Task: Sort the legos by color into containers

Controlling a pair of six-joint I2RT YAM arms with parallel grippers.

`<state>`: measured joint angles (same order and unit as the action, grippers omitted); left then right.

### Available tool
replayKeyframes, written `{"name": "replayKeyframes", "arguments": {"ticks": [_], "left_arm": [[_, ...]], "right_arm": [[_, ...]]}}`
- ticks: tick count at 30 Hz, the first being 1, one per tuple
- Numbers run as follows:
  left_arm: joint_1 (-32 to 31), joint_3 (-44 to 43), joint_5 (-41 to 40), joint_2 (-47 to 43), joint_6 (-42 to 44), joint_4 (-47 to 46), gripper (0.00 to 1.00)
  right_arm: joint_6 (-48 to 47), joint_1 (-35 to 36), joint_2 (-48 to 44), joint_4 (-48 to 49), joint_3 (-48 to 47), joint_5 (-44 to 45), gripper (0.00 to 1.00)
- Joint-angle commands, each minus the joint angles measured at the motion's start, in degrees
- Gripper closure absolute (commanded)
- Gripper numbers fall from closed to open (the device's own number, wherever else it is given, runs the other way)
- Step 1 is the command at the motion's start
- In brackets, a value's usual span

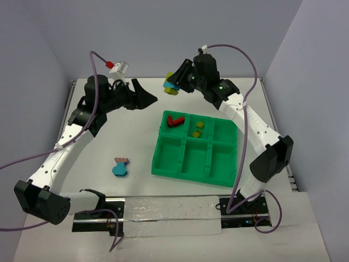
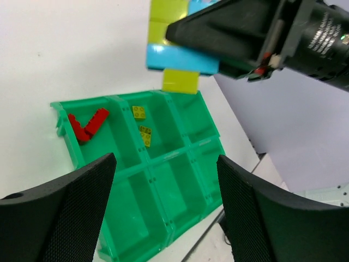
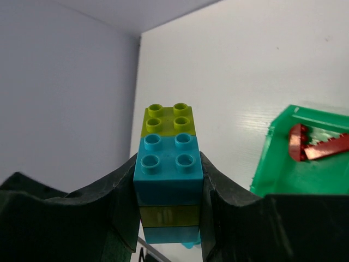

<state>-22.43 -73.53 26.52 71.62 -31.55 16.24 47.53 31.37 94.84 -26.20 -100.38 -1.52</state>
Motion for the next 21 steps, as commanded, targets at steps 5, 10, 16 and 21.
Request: {"name": "replayKeyframes", "arguments": {"ticks": [5, 10, 16, 21], "left_arm": [[-2.9, -8.7, -2.1, 7.9, 5.9, 2.5, 0.17], [-4.1, -12.6, -2.8, 12.2, 6.8, 4.0, 0.17], [-4.6, -16.4, -0.8, 15.9, 6.0, 3.3, 0.18], [-5.4, -17.4, 0.0, 17.3, 5.5, 3.0, 0.21]], "right_arm": [[1.1, 0.8, 0.3, -1.8, -2.9, 3.1, 1.00], [1.4, 0.9, 0.4, -0.5, -2.2, 1.9, 1.00], [2.1, 0.9, 1.7, -0.1, -2.8, -0.1, 1.00], [2.1, 0.9, 2.0, -0.1, -3.4, -0.9, 1.00]]}}
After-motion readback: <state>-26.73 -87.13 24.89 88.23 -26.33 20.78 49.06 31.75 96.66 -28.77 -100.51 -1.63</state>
